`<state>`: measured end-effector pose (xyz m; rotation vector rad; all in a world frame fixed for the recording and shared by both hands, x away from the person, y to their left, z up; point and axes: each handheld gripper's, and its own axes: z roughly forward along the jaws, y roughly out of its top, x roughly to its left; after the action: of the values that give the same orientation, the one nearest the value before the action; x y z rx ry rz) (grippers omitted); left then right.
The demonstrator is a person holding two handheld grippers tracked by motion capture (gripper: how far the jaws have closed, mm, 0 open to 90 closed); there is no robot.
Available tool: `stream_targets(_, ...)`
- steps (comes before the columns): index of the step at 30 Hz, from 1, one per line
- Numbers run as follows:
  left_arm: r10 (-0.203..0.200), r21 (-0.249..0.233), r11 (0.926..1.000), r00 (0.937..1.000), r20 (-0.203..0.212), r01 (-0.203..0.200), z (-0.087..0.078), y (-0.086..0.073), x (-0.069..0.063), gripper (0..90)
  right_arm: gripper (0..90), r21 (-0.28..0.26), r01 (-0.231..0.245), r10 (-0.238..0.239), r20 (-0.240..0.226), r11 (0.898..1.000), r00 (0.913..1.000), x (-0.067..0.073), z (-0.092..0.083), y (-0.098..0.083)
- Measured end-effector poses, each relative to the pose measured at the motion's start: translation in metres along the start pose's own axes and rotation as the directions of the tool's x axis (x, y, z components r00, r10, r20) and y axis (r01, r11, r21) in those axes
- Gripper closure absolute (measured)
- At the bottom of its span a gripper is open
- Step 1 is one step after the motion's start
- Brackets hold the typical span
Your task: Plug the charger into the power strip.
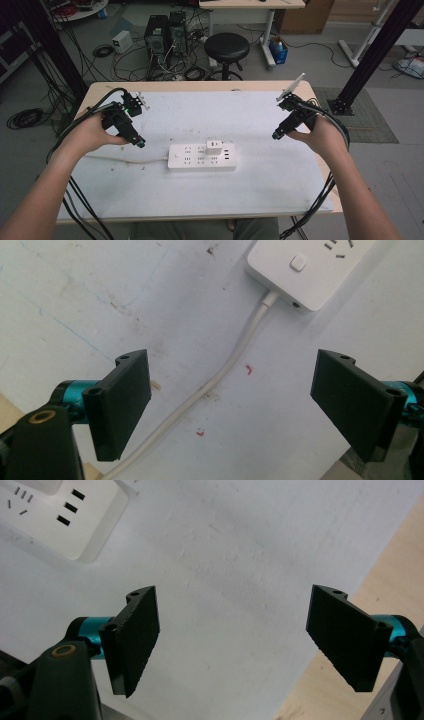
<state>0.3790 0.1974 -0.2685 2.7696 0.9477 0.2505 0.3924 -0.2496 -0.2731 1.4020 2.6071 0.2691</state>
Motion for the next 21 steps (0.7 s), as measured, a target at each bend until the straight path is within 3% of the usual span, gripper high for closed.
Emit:
stream_targets(10,0.007,0.002,1.0,0.9998,-0.02,-0.007,-0.01,0.008,-0.005,16.3,21.0,0.002,-0.02,0.02,0.0,1.0,0.9998,-0.007,-0.01,-0.015)
stream_targets(21,0.01,0.008,0.9999,0.9998,-0.019,-0.01,-0.01,0.007,-0.005,16.4,21.0,-0.007,-0.042,0.042,-0.007,0.999,0.9991,-0.014,-0.01,-0.019)
